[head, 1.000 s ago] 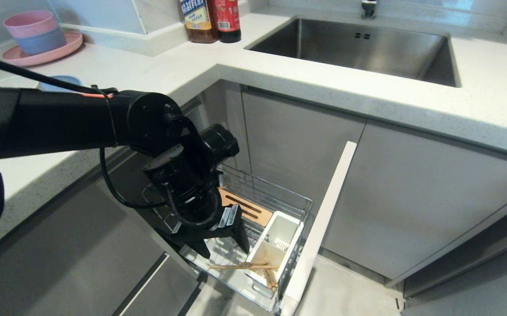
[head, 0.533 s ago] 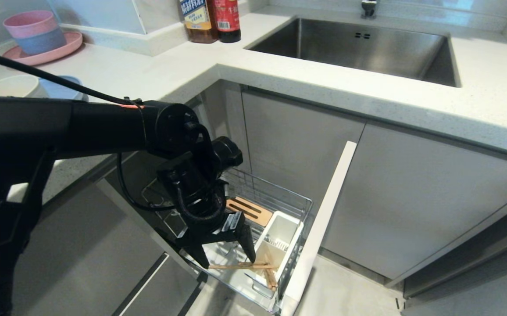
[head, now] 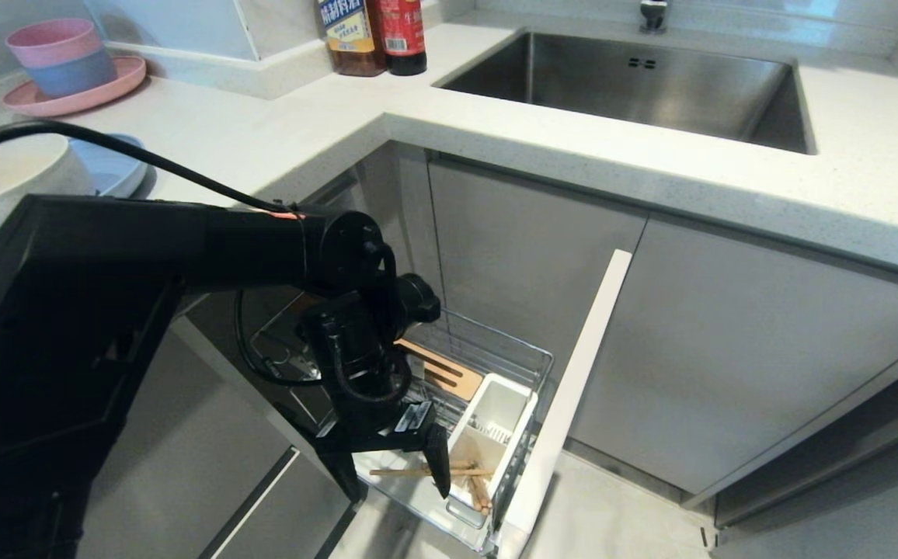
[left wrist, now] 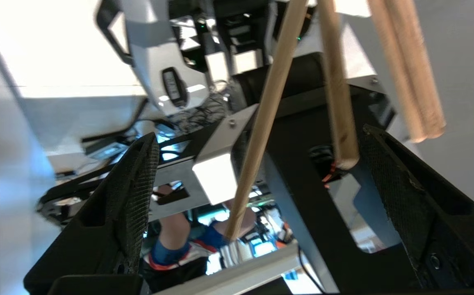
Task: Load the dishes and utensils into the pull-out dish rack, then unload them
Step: Take the chopsticks out of the cupboard
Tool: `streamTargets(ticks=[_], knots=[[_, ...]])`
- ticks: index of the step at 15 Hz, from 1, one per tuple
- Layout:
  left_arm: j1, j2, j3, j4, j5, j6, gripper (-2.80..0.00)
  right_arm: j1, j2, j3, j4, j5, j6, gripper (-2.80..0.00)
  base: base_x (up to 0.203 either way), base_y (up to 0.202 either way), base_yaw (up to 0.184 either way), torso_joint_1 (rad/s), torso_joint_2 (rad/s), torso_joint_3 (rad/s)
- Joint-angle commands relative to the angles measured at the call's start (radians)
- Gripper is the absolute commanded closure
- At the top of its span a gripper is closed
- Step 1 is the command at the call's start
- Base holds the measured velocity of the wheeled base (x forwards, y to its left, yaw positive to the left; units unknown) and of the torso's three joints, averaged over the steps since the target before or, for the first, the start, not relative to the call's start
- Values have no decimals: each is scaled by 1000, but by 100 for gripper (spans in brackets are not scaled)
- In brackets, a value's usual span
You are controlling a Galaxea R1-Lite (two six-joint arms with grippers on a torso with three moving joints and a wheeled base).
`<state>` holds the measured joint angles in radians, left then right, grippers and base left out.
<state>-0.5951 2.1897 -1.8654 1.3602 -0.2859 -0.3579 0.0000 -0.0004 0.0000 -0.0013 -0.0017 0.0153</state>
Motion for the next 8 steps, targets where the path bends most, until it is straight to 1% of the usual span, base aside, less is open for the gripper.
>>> streamTargets(ticks=[1, 3, 5, 8], knots=[[0, 30, -19, 8, -28, -3, -280, 0, 0, 2, 0, 0, 0, 0, 0, 0, 0, 0, 0, 0], [1, 58, -41, 10, -83, -3, -280, 0, 0, 0, 0, 0, 0, 0, 0, 0, 0, 0, 0, 0], [1, 80, -46, 10, -95, -3, -280, 0, 0, 2, 0, 0, 0, 0, 0, 0, 0, 0, 0, 0], [1, 103, -46, 10, -96, -2, -280, 0, 0, 1, 0, 0, 0, 0, 0, 0, 0, 0, 0, 0]])
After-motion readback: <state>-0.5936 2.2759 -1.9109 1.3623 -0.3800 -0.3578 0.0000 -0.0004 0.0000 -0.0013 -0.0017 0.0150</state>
